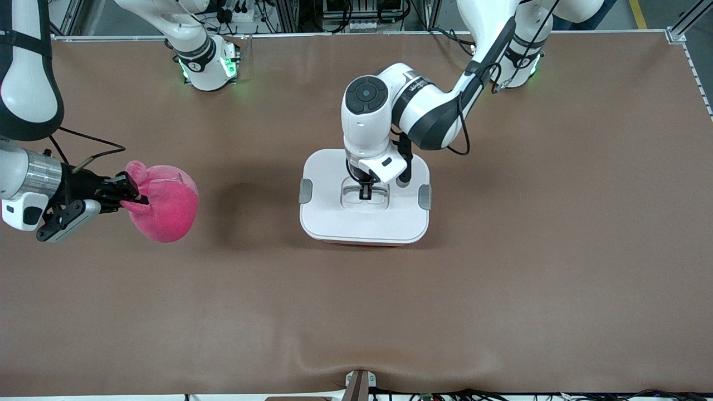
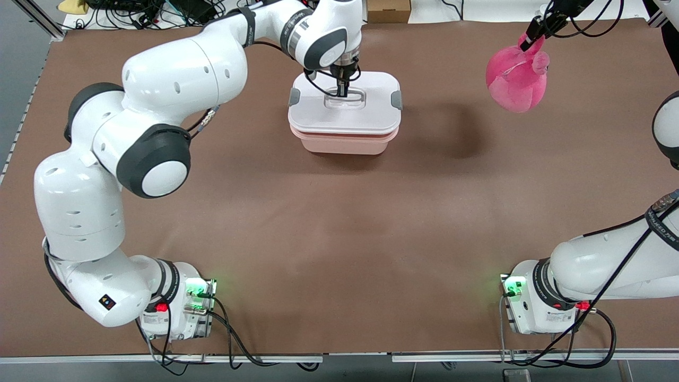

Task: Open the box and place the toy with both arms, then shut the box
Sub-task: 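Lift the lid with the left gripper while the right gripper carries the toy over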

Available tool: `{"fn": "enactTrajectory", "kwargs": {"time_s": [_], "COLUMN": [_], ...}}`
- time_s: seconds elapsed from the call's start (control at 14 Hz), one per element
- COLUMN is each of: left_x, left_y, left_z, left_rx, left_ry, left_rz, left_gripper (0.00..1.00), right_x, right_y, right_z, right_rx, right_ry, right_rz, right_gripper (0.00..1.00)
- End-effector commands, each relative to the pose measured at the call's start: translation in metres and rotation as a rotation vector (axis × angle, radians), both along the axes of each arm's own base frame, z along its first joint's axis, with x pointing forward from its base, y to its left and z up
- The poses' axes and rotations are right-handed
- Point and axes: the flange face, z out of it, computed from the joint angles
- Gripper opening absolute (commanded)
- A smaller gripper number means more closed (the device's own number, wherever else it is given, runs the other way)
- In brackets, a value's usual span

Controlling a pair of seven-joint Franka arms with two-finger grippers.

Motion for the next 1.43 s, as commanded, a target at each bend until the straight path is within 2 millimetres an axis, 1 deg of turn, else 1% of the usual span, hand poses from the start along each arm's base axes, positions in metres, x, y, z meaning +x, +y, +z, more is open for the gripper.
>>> {"fn": "enactTrajectory", "kwargs": {"time_s": [0.0, 0.14, 0.21, 0.29, 0.36, 0.43, 0.57, 0.64, 0.78, 0.86, 0.93, 1.0, 1.07, 1.14, 1.21, 1.28, 1.35], "left_x": [0.001, 0.015, 0.021, 0.03, 0.039, 0.045, 0.063, 0.071, 0.086, 0.092, 0.097, 0.1, 0.106, 0.106, 0.107, 0.111, 0.114], "left_y": [0.013, 0.03, 0.038, 0.048, 0.061, 0.07, 0.099, 0.114, 0.144, 0.158, 0.168, 0.174, 0.188, 0.198, 0.202, 0.213, 0.223], "left_z": [0.03, 0.044, 0.049, 0.053, 0.06, 0.065, 0.082, 0.089, 0.101, 0.106, 0.108, 0.11, 0.113, 0.119, 0.12, 0.124, 0.129], "left_rx": [0.018, 0.007, 0.004, 0.002, -0.002, -0.005, -0.013, -0.013, -0.012, -0.009, -0.005, -0.001, 0.004, 0.013, 0.022, 0.024, 0.023], "left_ry": [-0.017, -0.032, -0.038, -0.042, -0.051, -0.056, -0.075, -0.079, -0.082, -0.084, -0.083, -0.085, -0.086, -0.08, -0.073, -0.077, -0.082], "left_rz": [-0.035, -0.019, -0.019, -0.01, -0.008, -0.01, 0.01, 0.008, -0.001, -0.004, -0.012, -0.03, -0.043, -0.066, -0.111, -0.129, -0.133], "left_gripper": [0.0, 0.0, 0.0, 0.0, 0.0, 0.0, 0.0, 0.0, 0.0, 0.0, 0.0, 0.0, 0.0, 0.0, 0.0, 0.0, 0.0], "right_x": [-0.001, 0.002, 0.004, 0.004, 0.003, 0.002, 0.0, -0.003, -0.012, -0.011, -0.009, -0.011, -0.012, -0.013, -0.015, -0.016, -0.015], "right_y": [0.025, 0.045, 0.063, 0.082, 0.098, 0.116, 0.156, 0.18, 0.228, 0.241, 0.259, 0.287, 0.315, 0.347, 0.375, 0.387, 0.393], "right_z": [0.023, 0.033, 0.039, 0.046, 0.053, 0.062, 0.077, 0.077, 0.071, 0.071, 0.069, 0.068, 0.063, 0.056, 0.052, 0.045, 0.04], "right_rx": [0.001, -0.007, -0.01, -0.015, -0.02, -0.023, -0.025, -0.03, -0.051, -0.052, -0.054, -0.057, -0.059, -0.05, -0.044, -0.049, -0.051], "right_ry": [0.01, 0.024, 0.03, 0.04, 0.05, 0.06, 0.072, 0.086, 0.125, 0.14, 0.149, 0.15, 0.154, 0.136, 0.123, 0.132, 0.136], "right_rz": [-0.05, -0.109, -0.134, -0.17, -0.21, -0.253, -0.315, -0.334, -0.367, -0.405, -0.417, -0.412, -0.412, -0.41, -0.423, -0.436, -0.436], "right_gripper": [0.0, 0.0, 0.0, 0.0, 0.0, 0.0, 0.0, 0.0, 0.0, 0.0, 0.0, 0.0, 0.0, 0.0, 0.0, 0.0, 0.0]}}
